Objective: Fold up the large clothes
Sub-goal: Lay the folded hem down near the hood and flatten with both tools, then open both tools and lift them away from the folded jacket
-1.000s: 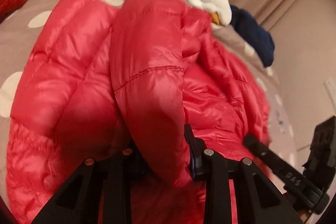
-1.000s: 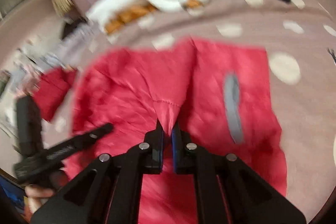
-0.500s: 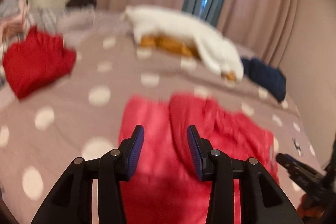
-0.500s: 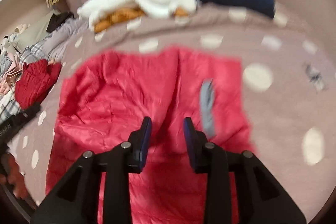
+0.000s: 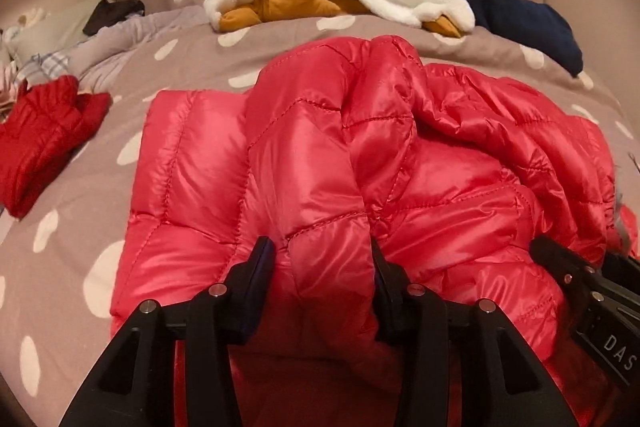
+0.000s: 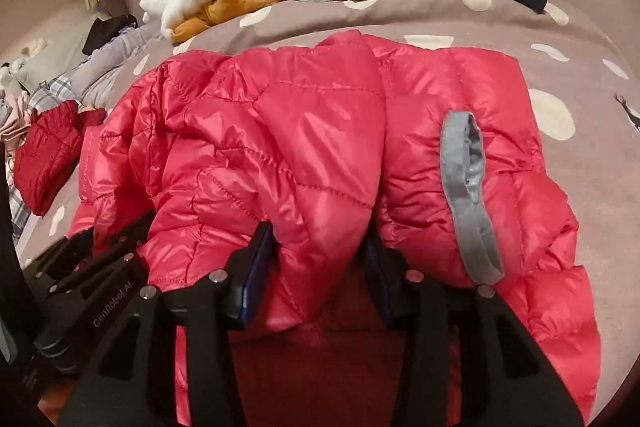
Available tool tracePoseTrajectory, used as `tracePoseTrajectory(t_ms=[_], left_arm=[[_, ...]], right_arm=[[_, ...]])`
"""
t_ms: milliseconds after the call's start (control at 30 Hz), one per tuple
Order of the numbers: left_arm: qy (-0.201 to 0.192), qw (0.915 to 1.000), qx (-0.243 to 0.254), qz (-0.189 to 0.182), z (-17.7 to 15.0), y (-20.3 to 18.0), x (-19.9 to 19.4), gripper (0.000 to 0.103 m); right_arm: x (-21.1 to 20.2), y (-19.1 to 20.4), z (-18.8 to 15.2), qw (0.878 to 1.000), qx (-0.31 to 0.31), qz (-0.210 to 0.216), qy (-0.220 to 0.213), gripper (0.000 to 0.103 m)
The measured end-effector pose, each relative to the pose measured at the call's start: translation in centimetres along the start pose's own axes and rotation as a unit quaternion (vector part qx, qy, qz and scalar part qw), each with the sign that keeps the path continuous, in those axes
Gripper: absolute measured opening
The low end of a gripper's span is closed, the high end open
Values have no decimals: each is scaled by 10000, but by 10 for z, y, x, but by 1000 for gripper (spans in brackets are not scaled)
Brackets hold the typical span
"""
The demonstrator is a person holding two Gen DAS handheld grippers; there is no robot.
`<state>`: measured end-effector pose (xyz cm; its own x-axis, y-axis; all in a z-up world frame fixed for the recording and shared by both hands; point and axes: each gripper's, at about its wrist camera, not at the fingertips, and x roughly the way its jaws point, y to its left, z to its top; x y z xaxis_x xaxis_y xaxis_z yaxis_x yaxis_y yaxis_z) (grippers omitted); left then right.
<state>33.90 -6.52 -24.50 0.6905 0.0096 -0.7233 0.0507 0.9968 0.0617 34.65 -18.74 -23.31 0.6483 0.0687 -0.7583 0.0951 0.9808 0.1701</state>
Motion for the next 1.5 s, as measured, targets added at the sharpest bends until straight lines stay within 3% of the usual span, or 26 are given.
tracePoseTrajectory(t_ms=[167,367,433,533,567,700,833,933,1067,1233,1400,1500], left_arm=[[-103,9999,-33,-39,-3,4,-3,46],[3,9997,93,205,6,-3,-5,56],[19,9993,91,363,7,1,-23,56],[-297,9987,-327,237,7,19,-64,59],[-365,9982,-435,189,8,24,-77,65],[-766,9938,-799,86,5,45,-134,86],[-1223,9881,-914,161,-11,59,-181,93],[-1336,9852,-1010,351,-28,67,-200,96],[-1062,9827,-1515,118,-52,92,-199,97],[-444,9730,-2248,266,-100,123,-183,97],[-59,9491,-3149,-32,-141,154,-172,97],[64,9385,-3449,120,-153,164,-170,97]], right_arm=[[4,4,-4,9999,-31,-19,-129,44],[-4,4,-1,10000,-11,-8,13,49],[-19,5,2,9998,77,-73,176,54],[-69,0,1,9985,425,140,-330,70],[-82,-1,1,9978,457,178,-448,75],[-138,-3,-5,9955,502,163,-792,81],[-181,-7,-29,9935,413,-33,-1057,91],[-202,-13,-52,9925,521,-224,-1082,91],[-220,-32,-77,9901,864,-230,-1084,93],[-228,-60,-113,9840,1469,-338,-947,93],[-230,-79,-154,9691,2285,-50,-930,93],[-227,-83,-170,9604,2651,65,-856,93]])
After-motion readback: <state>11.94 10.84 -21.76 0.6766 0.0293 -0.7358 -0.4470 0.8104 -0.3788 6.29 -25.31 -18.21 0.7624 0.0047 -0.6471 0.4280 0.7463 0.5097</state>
